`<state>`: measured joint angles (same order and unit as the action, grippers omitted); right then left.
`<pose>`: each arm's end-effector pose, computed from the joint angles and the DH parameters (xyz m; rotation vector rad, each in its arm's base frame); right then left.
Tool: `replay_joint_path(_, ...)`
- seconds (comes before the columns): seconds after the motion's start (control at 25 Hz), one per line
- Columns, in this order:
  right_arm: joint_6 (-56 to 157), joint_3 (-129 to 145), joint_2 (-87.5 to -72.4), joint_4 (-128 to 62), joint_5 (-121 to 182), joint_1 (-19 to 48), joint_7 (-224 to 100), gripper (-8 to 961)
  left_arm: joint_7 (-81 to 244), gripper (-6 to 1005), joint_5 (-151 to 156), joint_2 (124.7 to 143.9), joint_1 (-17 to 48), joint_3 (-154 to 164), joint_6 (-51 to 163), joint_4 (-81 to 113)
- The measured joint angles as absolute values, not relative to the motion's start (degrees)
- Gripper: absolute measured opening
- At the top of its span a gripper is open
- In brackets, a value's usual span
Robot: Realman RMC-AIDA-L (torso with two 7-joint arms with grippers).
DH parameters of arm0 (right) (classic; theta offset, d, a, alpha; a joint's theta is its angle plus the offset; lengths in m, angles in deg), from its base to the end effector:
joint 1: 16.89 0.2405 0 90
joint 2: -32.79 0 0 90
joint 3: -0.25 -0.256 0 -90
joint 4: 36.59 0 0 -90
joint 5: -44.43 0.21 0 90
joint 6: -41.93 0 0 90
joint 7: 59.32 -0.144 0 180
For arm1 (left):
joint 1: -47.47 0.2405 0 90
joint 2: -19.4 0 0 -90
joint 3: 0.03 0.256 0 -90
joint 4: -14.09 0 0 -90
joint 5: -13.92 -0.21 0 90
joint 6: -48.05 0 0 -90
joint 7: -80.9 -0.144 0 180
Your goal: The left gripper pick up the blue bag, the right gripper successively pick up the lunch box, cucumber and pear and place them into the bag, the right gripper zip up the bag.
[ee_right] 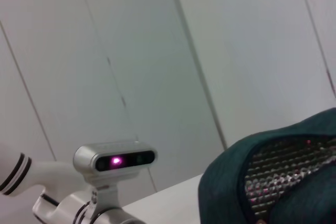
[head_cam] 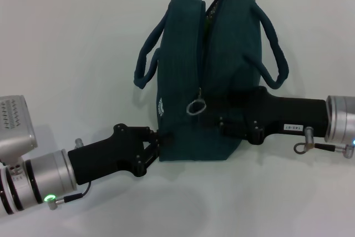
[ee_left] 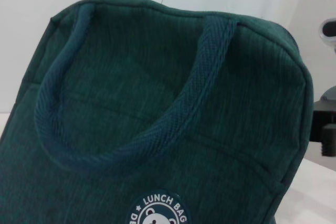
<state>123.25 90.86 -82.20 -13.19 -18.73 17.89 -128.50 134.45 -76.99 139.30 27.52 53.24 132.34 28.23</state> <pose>0.1999 0.3210 -0.0633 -2.8877 0.4911 1.0074 -0.3036 0.2462 -0.0681 -2.5539 -0.7187 -0.9185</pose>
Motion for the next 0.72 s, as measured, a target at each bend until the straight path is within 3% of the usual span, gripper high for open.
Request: replay_joint_path(0.72,119.09,92.40,-83.16,-12.22,-18.85,18.72,-127.59,429,133.55,53,-77.08,139.28,27.12,53.23,132.34,28.24)
